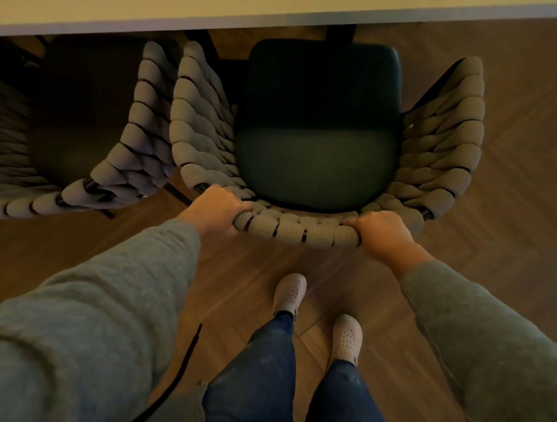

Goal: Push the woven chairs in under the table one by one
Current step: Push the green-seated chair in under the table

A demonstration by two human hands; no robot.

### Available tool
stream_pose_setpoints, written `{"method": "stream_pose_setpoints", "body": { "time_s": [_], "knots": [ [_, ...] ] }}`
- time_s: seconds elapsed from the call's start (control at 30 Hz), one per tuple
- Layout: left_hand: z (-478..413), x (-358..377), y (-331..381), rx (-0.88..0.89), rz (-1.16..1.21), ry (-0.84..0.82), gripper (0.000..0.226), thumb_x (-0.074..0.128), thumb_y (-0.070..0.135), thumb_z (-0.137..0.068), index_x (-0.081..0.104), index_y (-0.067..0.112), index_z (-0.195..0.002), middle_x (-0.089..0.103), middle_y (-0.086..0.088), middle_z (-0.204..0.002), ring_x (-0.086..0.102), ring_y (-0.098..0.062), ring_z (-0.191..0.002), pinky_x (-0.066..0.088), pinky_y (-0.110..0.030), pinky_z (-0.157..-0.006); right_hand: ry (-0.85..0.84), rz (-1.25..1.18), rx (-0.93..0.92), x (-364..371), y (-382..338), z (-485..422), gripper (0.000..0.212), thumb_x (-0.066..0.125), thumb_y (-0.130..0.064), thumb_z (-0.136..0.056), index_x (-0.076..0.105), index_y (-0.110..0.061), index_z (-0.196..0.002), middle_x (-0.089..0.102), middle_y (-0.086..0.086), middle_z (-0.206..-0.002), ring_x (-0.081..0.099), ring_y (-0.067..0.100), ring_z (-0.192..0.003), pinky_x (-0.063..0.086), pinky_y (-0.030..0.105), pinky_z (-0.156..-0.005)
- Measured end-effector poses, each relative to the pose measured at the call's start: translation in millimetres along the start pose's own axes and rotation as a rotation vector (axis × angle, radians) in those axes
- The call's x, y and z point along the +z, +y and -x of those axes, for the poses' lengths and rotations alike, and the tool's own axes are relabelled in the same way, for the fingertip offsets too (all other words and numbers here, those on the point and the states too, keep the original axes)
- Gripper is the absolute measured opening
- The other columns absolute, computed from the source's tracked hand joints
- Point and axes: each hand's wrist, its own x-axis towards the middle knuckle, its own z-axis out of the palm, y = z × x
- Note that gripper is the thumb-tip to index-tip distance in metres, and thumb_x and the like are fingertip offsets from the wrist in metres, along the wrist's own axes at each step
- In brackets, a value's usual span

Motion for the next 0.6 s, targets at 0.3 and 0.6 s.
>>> {"method": "stream_pose_setpoints", "body": {
  "time_s": [0.3,0.6],
  "knots": [
    [-27.8,0.0,-19.0,-0.057,0.07,0.012,0.02,0.057,0.04,-0.085,0.061,0.028,-0.1,0.065,0.003,-0.087,0.06,-0.019,-0.084,0.047,-0.035,-0.078,-0.017,0.084,-0.005,-35.6,19.2,-37.9,0.029,0.052,-0.027,-0.096,0.058,-0.034,-0.124,0.065,-0.005,-0.104,0.062,0.016,-0.096,0.044,0.027,-0.075],
    [-31.5,0.4,-69.9,-0.06,0.031,-0.03,0.024,0.065,0.045,-0.08,0.06,0.032,-0.099,0.065,0.006,-0.086,0.063,-0.018,-0.085,0.049,-0.038,-0.078,-0.021,0.058,-0.042,-50.6,-2.4,-71.1,0.027,0.052,-0.023,-0.097,0.059,-0.03,-0.122,0.065,-0.002,-0.103,0.061,0.017,-0.095,0.038,0.026,-0.07]
  ]
}}
